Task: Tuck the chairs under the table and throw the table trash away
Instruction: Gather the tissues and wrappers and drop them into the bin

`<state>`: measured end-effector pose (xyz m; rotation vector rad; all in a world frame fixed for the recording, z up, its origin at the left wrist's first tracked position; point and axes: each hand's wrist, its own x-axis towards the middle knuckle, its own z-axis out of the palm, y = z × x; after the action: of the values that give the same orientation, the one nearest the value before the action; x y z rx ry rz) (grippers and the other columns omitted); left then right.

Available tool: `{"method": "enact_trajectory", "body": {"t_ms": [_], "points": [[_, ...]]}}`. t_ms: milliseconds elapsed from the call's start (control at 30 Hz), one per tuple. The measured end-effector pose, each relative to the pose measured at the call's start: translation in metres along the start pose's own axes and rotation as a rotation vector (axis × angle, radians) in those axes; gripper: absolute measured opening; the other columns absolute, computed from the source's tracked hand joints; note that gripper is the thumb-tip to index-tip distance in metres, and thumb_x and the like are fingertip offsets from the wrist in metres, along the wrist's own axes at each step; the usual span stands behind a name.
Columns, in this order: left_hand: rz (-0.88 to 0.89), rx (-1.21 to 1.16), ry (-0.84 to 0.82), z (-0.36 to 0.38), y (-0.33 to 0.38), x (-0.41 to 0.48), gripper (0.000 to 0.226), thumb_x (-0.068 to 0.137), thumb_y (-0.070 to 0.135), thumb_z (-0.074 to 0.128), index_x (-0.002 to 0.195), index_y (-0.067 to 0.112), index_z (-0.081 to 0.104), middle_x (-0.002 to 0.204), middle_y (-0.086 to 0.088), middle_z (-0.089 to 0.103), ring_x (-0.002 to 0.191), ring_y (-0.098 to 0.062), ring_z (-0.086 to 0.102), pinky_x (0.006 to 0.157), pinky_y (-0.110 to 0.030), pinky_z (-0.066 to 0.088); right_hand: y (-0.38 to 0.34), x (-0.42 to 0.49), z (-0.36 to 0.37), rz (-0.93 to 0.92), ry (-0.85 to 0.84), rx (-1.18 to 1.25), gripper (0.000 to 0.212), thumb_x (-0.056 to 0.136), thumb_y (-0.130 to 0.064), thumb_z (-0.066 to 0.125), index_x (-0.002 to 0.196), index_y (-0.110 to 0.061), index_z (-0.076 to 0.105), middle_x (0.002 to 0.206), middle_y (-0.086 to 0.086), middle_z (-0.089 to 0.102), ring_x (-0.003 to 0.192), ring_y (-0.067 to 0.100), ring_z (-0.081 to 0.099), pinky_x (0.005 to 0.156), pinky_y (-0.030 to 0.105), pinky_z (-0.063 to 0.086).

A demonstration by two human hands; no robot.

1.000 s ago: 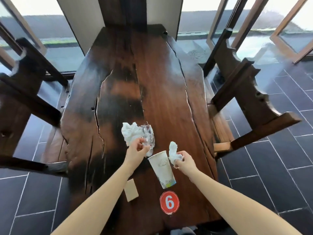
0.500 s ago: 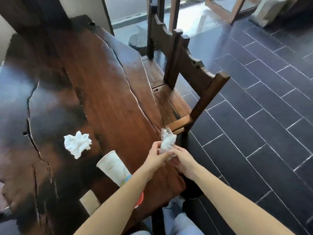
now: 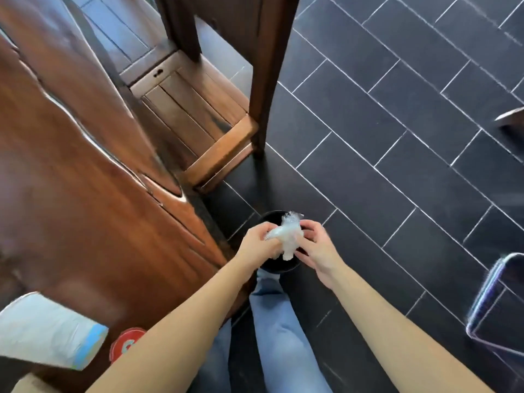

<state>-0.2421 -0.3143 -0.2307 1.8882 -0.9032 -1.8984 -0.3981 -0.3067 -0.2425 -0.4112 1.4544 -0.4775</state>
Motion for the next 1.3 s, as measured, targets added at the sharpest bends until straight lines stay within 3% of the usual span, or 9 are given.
{"method": "enact_trajectory", "body": {"t_ms": [67,133,200,367,567,700,833,1067,1300], "points": [[-0.103,-0.105,0.031,0.013,-0.007,0.023,0.013,0.08,0.006,0.06,0.091,0.012,0.064,0.073,-0.004,0.062,0.065,-0.014,0.057,0.06,-0.024,0.049,0.009,0.019,-0.016,0.119,-0.144,0.102,0.05,0.081,-0.024,0.073,0.126,-0.024,0.049,0.118,0.004,0.065,0.107,0.018,0.062,0.087,0.037,0.053],[-0.198,-0.124,0.076,0.026,-0.016,0.048,0.013,0.082,0.006,0.058,0.09,0.016,0.064,0.08,-0.008,0.063,0.073,-0.018,0.058,0.069,-0.029,0.05,0.018,0.036,-0.026,0.154,-0.218,0.137,0.04,0.084,-0.019,0.07,0.122,-0.02,0.057,0.111,0.004,0.068,0.098,0.016,0.063,0.087,0.033,0.049],[-0.279,-0.072,0.084,0.038,-0.025,0.075,0.016,0.081,0.008,0.058,0.093,0.018,0.063,0.085,-0.009,0.064,0.078,-0.021,0.059,0.076,-0.034,0.051,0.032,0.056,-0.03,0.112,-0.108,0.091,0.029,0.085,-0.011,0.067,0.113,-0.017,0.062,0.103,0.004,0.069,0.09,0.013,0.062,0.08,0.028,0.047],[-0.41,-0.05,0.109,0.065,-0.059,0.124,0.023,0.081,0.008,0.054,0.103,0.009,0.06,0.072,-0.003,0.055,0.064,-0.016,0.049,0.055,-0.025,0.038,0.074,0.105,-0.034,0.174,0.095,0.168,0.012,0.087,-0.006,0.061,0.096,-0.014,0.065,0.08,0.0,0.065,0.07,0.009,0.059,0.074,0.026,0.052],[-0.577,0.064,0.087,0.084,-0.095,0.139,0.064,0.09,0.032,0.052,0.143,0.01,0.023,0.14,-0.014,0.042,0.125,-0.03,0.043,0.089,-0.033,0.035,0.123,0.161,-0.037,0.406,0.33,0.178,0.019,0.091,-0.003,0.052,0.103,-0.013,0.062,0.091,0.005,0.065,0.069,0.011,0.06,0.073,0.027,0.055],[-0.559,0.174,0.076,0.081,-0.095,0.135,0.067,0.094,0.031,0.047,0.148,0.014,0.011,0.15,-0.013,0.031,0.134,-0.03,0.033,0.1,-0.035,0.031,0.125,0.17,-0.032,0.605,0.199,0.175,0.035,0.097,-0.011,0.043,0.132,-0.012,0.044,0.121,0.008,0.053,0.095,0.024,0.066,0.082,0.035,0.054],[-0.509,0.231,0.049,0.074,-0.086,0.134,0.067,0.093,0.031,0.048,0.148,0.016,0.011,0.149,-0.011,0.033,0.131,-0.028,0.037,0.096,-0.033,0.033,0.116,0.169,-0.028,0.589,0.234,0.187,0.047,0.098,-0.009,0.034,0.144,-0.015,0.031,0.143,0.009,0.042,0.108,0.027,0.062,0.084,0.036,0.053],[-0.398,0.231,0.063,0.067,-0.068,0.117,0.064,0.095,0.031,0.046,0.149,0.019,0.012,0.154,-0.008,0.024,0.139,-0.027,0.028,0.109,-0.04,0.029,0.09,0.149,-0.027,0.389,0.256,0.156,0.043,0.099,-0.009,0.036,0.14,-0.018,0.04,0.139,0.005,0.047,0.103,0.019,0.058,0.09,0.035,0.05],[-0.208,0.253,0.096,0.053,-0.042,0.072,0.061,0.096,0.033,0.044,0.148,0.022,0.015,0.155,-0.004,0.025,0.139,-0.023,0.029,0.11,-0.038,0.028,0.05,0.116,-0.007,0.217,0.232,-0.115,0.043,0.097,-0.012,0.039,0.138,-0.017,0.046,0.136,0.004,0.051,0.121,0.023,0.05,0.105,0.041,0.041]]}}
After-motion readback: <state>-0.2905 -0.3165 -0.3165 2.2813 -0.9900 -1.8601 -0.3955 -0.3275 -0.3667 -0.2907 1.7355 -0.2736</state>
